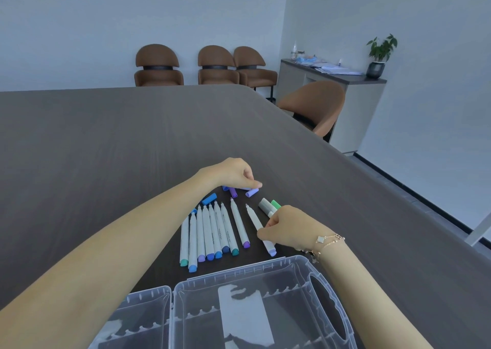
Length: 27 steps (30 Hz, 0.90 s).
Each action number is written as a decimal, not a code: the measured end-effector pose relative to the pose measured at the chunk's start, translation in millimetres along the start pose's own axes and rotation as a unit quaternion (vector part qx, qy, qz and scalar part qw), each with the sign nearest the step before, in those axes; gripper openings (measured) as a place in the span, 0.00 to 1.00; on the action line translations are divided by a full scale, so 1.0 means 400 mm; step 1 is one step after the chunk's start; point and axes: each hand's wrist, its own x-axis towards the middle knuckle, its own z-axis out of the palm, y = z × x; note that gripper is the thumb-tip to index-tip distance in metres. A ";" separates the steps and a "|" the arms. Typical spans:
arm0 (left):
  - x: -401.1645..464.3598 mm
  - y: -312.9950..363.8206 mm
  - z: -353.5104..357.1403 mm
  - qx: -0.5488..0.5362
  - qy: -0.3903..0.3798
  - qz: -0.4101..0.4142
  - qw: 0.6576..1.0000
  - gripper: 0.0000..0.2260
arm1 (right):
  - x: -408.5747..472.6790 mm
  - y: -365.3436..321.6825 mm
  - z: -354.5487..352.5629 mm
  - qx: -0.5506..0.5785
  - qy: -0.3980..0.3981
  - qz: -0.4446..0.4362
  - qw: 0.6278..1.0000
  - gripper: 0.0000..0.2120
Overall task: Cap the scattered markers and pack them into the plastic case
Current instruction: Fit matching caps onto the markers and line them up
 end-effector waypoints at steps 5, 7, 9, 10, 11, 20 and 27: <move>-0.014 -0.042 -0.033 0.003 -0.032 -0.018 0.999 0.09 | 0.002 -0.001 0.002 -0.004 -0.003 0.003 1.000 0.17; -0.025 -0.062 -0.036 0.000 -0.038 -0.009 0.999 0.07 | 0.002 -0.001 0.002 -0.004 -0.001 0.003 1.000 0.17; -0.028 -0.075 -0.031 -0.015 -0.020 -0.002 1.000 0.08 | 0.002 -0.001 0.004 -0.006 -0.001 0.004 1.000 0.17; -0.029 -0.078 -0.028 -0.018 -0.012 0.002 1.000 0.08 | 0.003 -0.001 0.006 -0.007 -0.001 0.005 1.000 0.17; -0.030 -0.079 -0.025 -0.014 -0.006 0.008 1.000 0.08 | 0.003 -0.001 0.007 -0.008 0.000 0.006 1.000 0.17; -0.055 -0.066 -0.065 -0.028 -0.034 0.052 0.998 0.05 | 0.001 0.002 0.004 0.006 0.016 0.011 1.000 0.17; -0.080 -0.094 -0.081 0.015 -0.074 0.066 0.995 0.03 | -0.002 0.004 -0.001 0.009 0.021 0.006 1.000 0.14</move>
